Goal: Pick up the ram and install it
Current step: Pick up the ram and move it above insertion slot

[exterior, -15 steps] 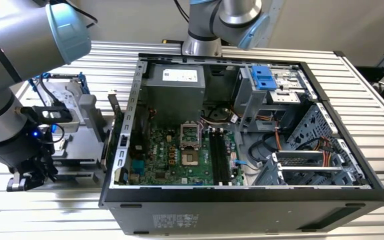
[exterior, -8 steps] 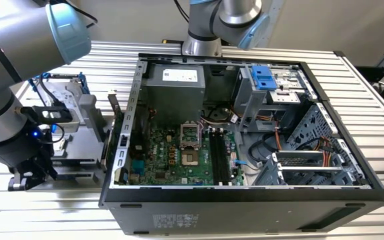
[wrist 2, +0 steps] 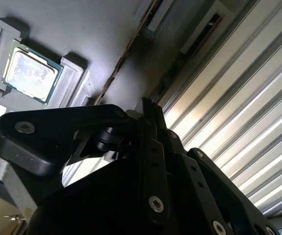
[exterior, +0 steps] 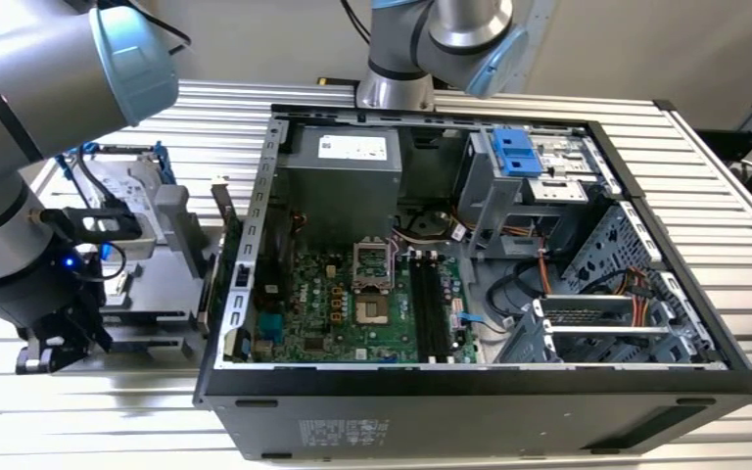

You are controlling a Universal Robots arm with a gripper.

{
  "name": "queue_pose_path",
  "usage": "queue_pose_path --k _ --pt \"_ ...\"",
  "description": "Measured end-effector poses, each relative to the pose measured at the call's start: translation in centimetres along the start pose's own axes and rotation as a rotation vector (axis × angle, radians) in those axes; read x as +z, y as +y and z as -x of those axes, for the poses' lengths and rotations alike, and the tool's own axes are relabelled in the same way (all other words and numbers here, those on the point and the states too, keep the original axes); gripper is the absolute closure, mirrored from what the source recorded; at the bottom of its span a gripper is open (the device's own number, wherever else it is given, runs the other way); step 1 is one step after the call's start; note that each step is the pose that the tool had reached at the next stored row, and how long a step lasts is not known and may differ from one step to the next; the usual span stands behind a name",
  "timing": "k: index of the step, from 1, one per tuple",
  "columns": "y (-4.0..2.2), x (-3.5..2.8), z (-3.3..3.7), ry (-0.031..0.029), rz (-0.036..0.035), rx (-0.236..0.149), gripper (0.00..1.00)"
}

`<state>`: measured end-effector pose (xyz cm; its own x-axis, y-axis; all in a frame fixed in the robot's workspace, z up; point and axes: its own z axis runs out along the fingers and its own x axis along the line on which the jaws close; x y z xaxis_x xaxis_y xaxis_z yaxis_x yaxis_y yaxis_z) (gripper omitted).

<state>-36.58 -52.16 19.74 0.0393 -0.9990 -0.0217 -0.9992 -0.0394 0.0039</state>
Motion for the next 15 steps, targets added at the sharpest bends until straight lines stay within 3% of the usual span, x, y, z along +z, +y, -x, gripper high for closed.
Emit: queue_pose_path --k 6,15 --pt "0.0 -0.06 0.0 0.0001 0.0001 0.0 1.0" --pt "0.0 -0.81 0.02 0.0001 0.0002 0.0 1.0"
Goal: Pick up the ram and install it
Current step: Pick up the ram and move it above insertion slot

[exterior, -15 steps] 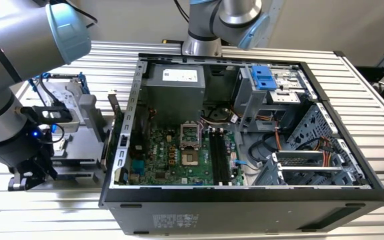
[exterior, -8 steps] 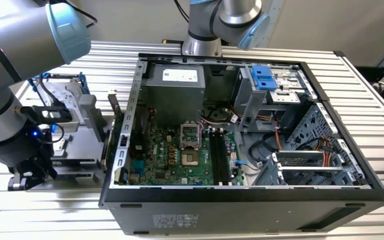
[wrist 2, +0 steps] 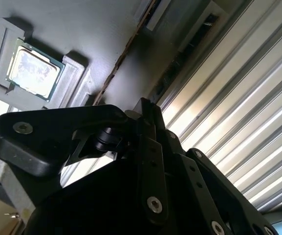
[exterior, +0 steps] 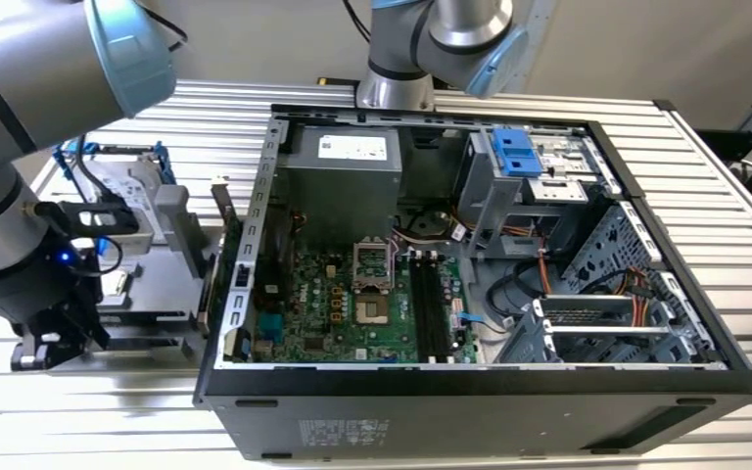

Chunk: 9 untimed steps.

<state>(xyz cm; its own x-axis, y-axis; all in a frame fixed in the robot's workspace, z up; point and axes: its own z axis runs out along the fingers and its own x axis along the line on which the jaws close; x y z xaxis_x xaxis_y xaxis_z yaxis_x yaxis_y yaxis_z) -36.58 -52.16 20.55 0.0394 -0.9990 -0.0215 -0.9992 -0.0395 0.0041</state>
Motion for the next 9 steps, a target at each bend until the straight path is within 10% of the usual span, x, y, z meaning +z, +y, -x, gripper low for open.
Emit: queue_pose_path --k 9 --pt "0.0 -0.69 0.02 -0.0001 -0.0001 0.0 1.0"
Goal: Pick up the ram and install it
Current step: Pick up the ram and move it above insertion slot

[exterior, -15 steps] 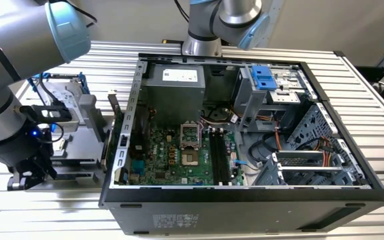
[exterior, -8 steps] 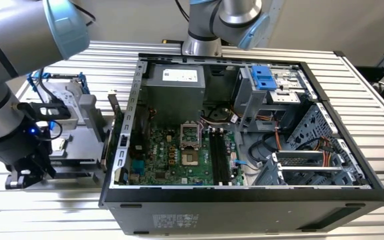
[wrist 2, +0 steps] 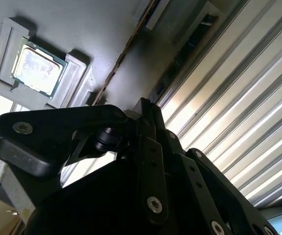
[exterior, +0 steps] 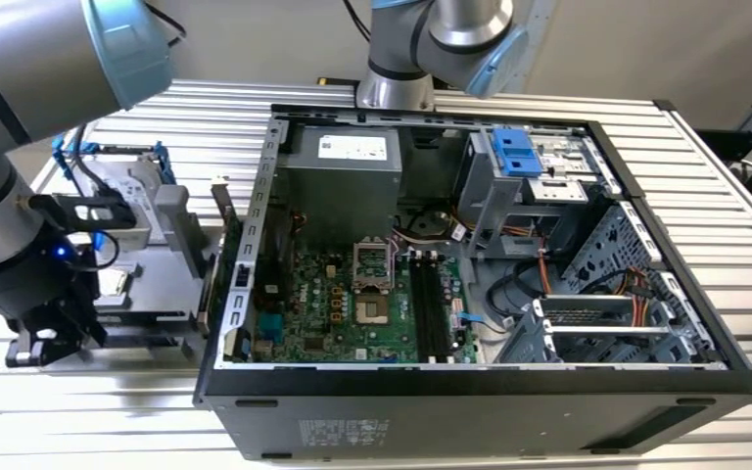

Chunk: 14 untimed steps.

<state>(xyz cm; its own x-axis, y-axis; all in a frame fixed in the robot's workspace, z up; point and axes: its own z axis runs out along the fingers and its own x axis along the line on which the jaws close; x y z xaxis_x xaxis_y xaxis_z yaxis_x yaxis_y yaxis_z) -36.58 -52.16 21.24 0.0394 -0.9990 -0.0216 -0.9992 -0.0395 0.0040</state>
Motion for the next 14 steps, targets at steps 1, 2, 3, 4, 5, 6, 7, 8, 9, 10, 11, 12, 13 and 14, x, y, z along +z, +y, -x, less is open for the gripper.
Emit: queue_pose_path --k 1,2,3,4,5,6,7,8,9,10,11,12,13,14 --pt "0.0 -0.12 0.0 0.0001 0.0001 0.0 1.0" --pt "0.0 -0.22 0.0 0.0001 0.0 0.0 1.0" --pt "0.0 -0.32 0.01 0.0001 0.0001 0.0 1.0" --pt "0.0 -0.4 0.01 0.0 0.0 0.0 1.0" --pt "0.0 -0.48 0.01 0.0 0.0001 0.0 1.0" --pt "0.0 -0.54 0.01 0.0001 0.0 0.0 1.0" --pt "0.0 -0.6 0.02 0.0 0.0 0.0 1.0" --pt "0.0 -0.66 0.02 0.0001 0.0 0.0 1.0" --pt "0.0 -0.71 0.02 0.0 -0.0001 0.0 1.0" --pt "0.0 -0.76 0.02 0.0001 0.0 0.0 1.0" --pt "0.0 -0.82 0.02 0.0001 0.0 0.0 1.0" --pt "0.0 -0.86 0.02 0.0001 -0.0001 0.0 1.0" --pt "0.0 -0.91 0.02 0.0001 0.0 0.0 1.0" --pt "0.0 -0.97 0.02 0.0002 0.0001 0.0 1.0"
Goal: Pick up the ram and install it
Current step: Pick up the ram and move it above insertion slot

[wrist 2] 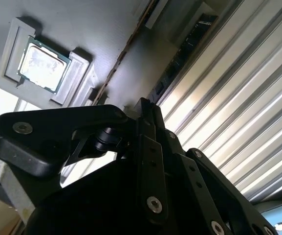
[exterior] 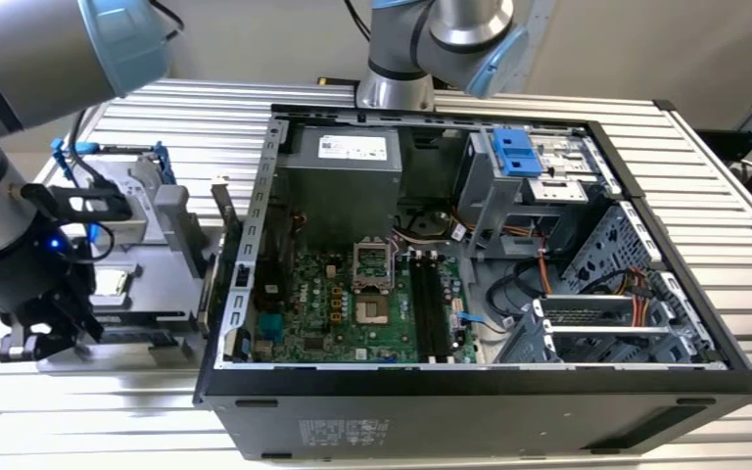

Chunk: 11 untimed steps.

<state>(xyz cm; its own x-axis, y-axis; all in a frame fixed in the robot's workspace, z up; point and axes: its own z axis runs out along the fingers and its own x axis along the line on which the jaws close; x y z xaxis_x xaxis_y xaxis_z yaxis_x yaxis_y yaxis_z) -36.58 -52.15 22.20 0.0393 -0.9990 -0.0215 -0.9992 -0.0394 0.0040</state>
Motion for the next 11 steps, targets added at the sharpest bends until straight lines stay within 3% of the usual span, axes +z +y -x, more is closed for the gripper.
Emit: queue_pose_path --k 11 --pt "0.0 -0.76 0.01 -0.0001 -0.0006 0.025 1.0"
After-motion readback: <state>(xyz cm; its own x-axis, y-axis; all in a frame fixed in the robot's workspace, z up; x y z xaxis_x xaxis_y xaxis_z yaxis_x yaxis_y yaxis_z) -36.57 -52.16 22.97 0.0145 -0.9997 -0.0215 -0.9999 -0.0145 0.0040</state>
